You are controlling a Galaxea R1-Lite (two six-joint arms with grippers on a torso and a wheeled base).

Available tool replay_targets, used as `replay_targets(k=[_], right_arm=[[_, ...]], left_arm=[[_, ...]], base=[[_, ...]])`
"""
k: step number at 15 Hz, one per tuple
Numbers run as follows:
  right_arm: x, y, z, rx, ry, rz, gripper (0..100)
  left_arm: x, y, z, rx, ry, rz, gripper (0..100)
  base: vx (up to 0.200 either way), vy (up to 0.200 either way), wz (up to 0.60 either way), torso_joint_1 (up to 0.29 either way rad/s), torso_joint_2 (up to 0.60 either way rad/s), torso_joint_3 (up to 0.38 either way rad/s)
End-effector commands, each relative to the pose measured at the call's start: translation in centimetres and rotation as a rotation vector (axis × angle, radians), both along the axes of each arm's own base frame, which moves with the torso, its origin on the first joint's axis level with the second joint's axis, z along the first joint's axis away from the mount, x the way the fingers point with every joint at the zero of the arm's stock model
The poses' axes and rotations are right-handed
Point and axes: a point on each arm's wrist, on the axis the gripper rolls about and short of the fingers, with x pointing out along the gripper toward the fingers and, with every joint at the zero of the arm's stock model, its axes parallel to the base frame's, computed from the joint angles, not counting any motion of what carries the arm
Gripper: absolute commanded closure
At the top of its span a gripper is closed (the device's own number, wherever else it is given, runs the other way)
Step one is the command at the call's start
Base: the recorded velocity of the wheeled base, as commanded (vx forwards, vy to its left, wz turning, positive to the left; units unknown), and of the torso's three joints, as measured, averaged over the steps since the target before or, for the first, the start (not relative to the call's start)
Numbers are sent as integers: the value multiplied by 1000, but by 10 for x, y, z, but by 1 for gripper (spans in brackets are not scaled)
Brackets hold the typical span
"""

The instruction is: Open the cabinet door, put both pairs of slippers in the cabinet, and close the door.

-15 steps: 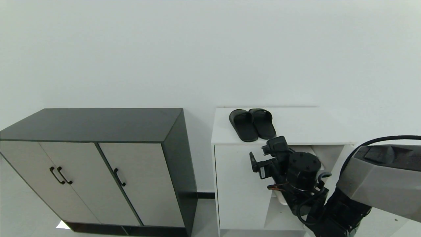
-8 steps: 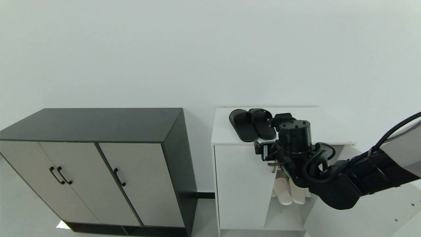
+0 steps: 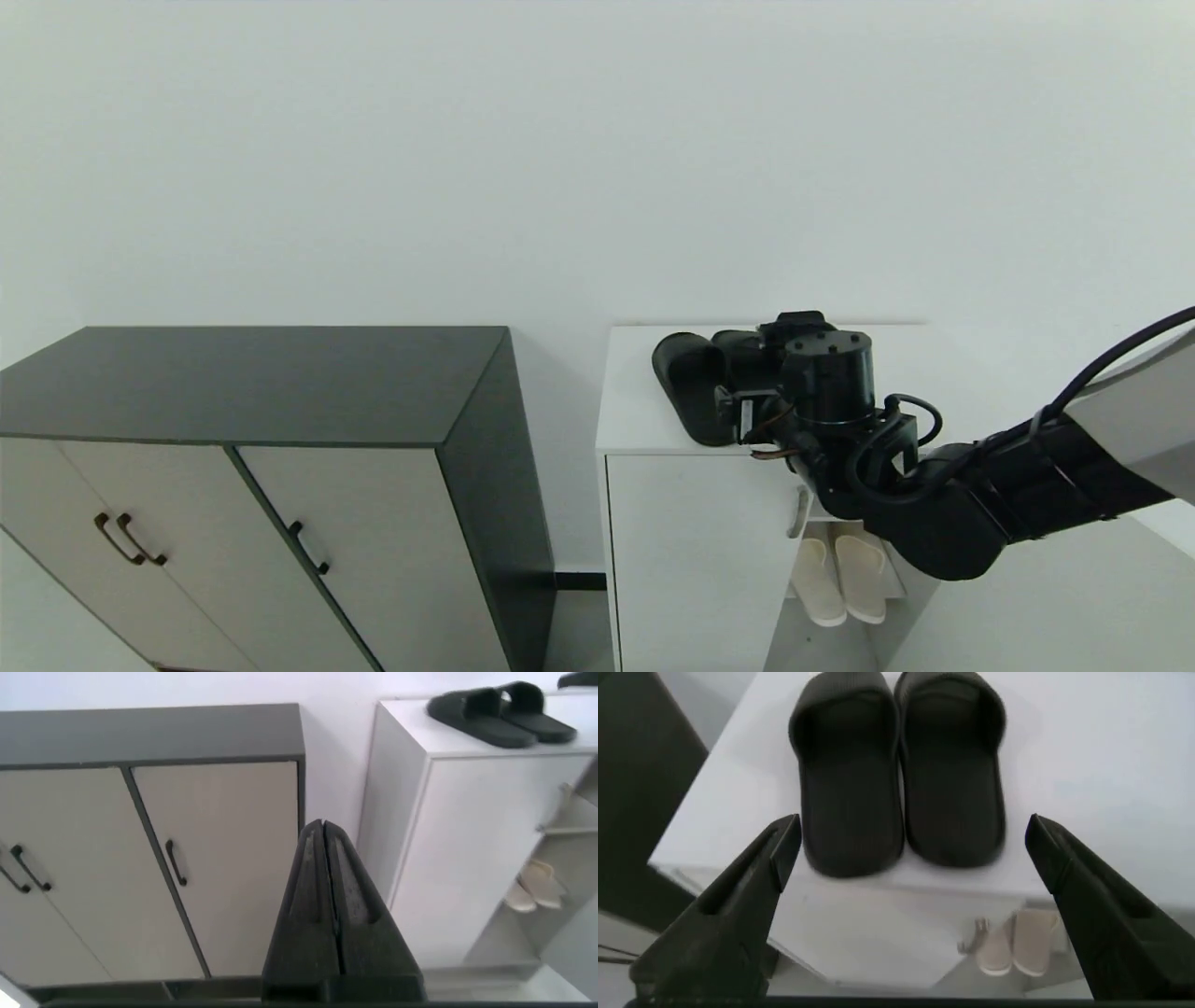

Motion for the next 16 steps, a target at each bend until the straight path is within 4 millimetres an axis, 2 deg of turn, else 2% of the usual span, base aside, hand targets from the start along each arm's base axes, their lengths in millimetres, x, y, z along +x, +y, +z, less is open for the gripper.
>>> replay_targets(k=[1, 5, 9, 11, 16], right_arm=[[5, 2, -14, -21, 28, -2, 0], [13, 8, -43, -62, 82, -4, 0], [28, 19, -56, -51, 67, -6, 0], [44, 25, -62, -27, 36, -16, 0], [63, 19, -66, -16, 16, -51, 0]], left_arm=[[0, 0, 0, 1, 0, 0, 100], [0, 0, 0, 2, 0, 0, 100], [0, 0, 0, -1, 0, 1, 100], [0, 0, 0, -2, -2, 3, 100], [0, 0, 0, -4, -2, 4, 100]], base=[[200, 0, 0, -2, 2, 2], [200, 0, 0, 0, 2, 0], [0, 0, 0, 0, 0, 0], [0, 0, 0, 0, 0, 0], [0, 0, 0, 0, 0, 0]])
